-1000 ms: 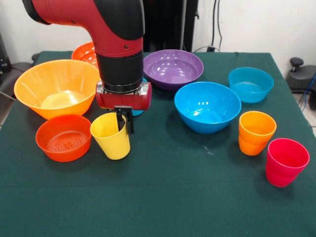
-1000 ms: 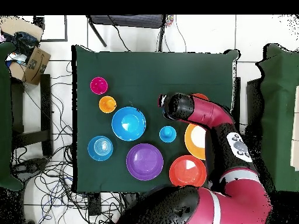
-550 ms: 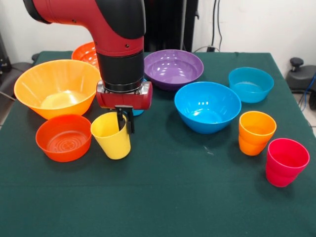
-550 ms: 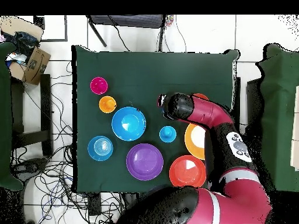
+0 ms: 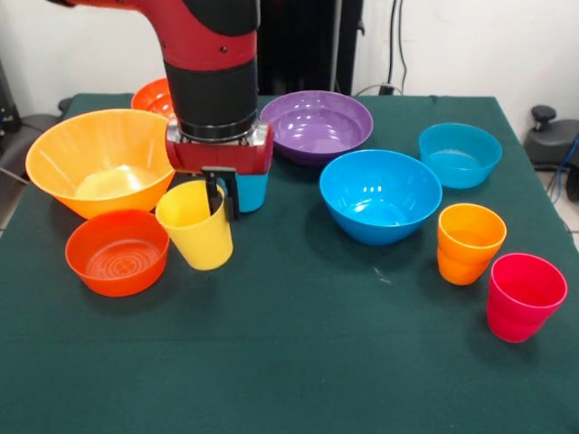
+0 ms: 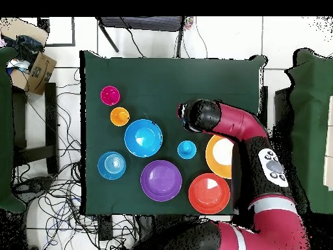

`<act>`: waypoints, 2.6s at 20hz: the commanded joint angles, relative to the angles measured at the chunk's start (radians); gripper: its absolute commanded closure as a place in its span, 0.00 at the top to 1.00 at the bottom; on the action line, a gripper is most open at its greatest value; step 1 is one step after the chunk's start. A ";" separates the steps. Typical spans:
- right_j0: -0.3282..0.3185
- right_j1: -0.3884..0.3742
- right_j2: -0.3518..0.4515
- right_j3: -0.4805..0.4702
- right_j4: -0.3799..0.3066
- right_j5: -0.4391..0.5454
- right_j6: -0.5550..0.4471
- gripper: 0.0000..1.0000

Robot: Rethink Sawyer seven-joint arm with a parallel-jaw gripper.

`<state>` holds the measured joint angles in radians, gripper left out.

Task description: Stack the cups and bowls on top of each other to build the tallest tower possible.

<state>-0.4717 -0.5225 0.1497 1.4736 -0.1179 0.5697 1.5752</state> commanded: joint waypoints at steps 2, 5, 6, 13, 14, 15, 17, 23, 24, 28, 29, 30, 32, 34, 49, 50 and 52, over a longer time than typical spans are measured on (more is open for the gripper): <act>0.018 -0.015 0.038 -0.066 -0.066 0.125 -0.047 0.00; 0.016 -0.022 0.037 -0.056 -0.070 0.117 -0.043 0.00; 0.016 -0.023 0.034 -0.056 -0.072 0.112 -0.040 0.00; 0.048 -0.031 -0.043 -0.083 -0.113 0.096 -0.006 0.00; 0.052 -0.031 -0.052 -0.083 -0.116 0.095 -0.003 0.00; 0.056 -0.033 -0.061 -0.083 -0.121 0.093 -0.001 0.00; 0.064 -0.037 -0.080 -0.078 -0.129 0.088 0.010 0.00; 0.073 -0.053 -0.111 -0.049 -0.142 0.093 0.015 0.00; 0.071 -0.054 -0.110 -0.043 -0.143 0.086 0.014 0.00; 0.056 -0.047 -0.105 -0.025 -0.155 0.046 0.008 0.00; 0.054 -0.045 -0.103 -0.023 -0.156 0.039 0.008 0.00; 0.052 -0.043 -0.102 -0.020 -0.157 0.033 0.007 0.00; 0.044 -0.029 -0.093 -0.016 -0.161 0.004 0.006 0.00; 0.048 -0.021 -0.096 -0.021 -0.164 -0.006 0.011 0.00; 0.062 0.030 -0.105 0.003 -0.163 -0.092 0.056 0.00; 0.059 0.035 -0.103 0.005 -0.161 -0.096 0.056 0.00; 0.059 0.042 -0.105 0.008 -0.163 -0.109 0.057 0.00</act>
<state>-0.4271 -0.5490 0.0061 1.4297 -0.2084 0.5302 1.5752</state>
